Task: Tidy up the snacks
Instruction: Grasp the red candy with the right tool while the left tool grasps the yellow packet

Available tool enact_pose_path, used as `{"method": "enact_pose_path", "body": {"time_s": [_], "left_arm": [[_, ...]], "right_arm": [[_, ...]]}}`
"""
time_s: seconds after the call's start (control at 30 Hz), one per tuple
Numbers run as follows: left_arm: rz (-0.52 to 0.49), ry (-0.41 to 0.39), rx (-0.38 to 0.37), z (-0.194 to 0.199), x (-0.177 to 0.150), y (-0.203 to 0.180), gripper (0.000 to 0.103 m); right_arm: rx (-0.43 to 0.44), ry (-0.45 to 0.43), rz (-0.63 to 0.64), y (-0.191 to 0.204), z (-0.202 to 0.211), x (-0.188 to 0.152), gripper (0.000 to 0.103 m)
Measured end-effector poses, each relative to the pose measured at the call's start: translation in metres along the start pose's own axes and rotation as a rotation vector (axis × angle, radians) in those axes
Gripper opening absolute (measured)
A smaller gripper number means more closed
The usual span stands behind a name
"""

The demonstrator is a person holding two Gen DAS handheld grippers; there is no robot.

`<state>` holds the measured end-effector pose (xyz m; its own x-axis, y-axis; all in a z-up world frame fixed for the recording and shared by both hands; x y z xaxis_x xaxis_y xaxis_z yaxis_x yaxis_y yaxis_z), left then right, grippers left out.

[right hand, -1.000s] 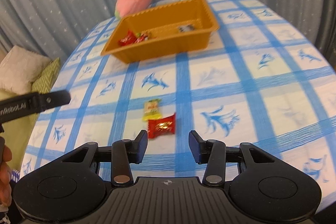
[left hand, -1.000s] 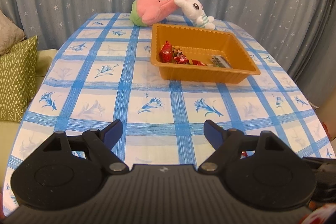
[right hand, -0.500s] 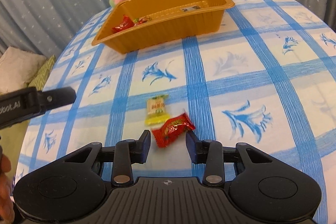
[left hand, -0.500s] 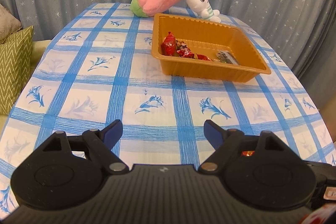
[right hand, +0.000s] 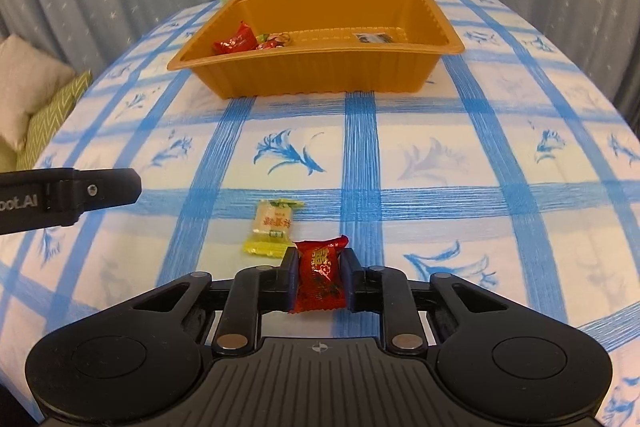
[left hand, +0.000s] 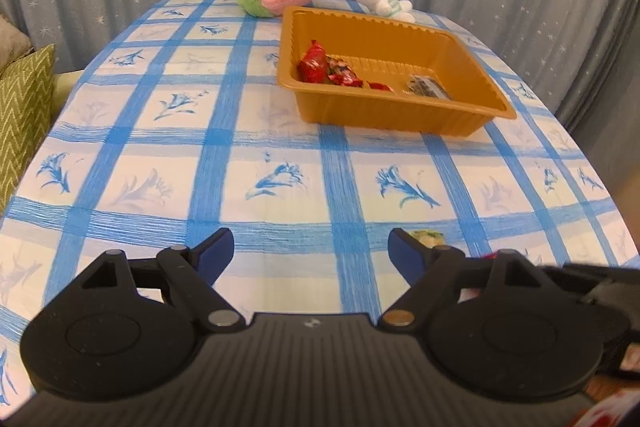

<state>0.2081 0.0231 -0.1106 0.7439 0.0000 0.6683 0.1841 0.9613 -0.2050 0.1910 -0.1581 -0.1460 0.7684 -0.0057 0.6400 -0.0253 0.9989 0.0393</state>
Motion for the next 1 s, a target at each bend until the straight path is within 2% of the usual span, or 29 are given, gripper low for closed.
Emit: {"method": "enact_pose_path", "body": {"time_s": [0.2,0.43,0.57,1.0], "left_arm": [[-0.076,0.018,-0.063,-0.017,-0.011,-0.027,0.080],[-0.141,0.027,-0.099,-0.042,-0.018,-0.063,0.062],[-0.157,0.025,-0.099,-0.055,-0.017,-0.078,0.045],[-0.169,0.033,-0.072,-0.072,-0.019,-0.085,0.026]], "right_arm": [[-0.037,-0.035,-0.077,-0.035,0.011,0.012,0.021],[-0.080,-0.032,-0.177,-0.076,0.011,0.013,0.021],[-0.071,-0.031,-0.189,-0.080,0.011,0.013,0.021],[-0.050,-0.037,-0.217,-0.082,0.008,0.015,0.021]]}}
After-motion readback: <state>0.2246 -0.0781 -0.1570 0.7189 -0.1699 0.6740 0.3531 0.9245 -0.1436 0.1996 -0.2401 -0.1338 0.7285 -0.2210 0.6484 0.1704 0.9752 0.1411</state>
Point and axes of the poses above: each gripper's, at about its wrist camera, not at the fingertips, and z roughly against the way its jaws point, y to its left, x to its top, the point moved 4 cm from there along -z, roughly the way its jaws point, and after that the axes turned 8 degrees about -x, right-handed, at the moved point
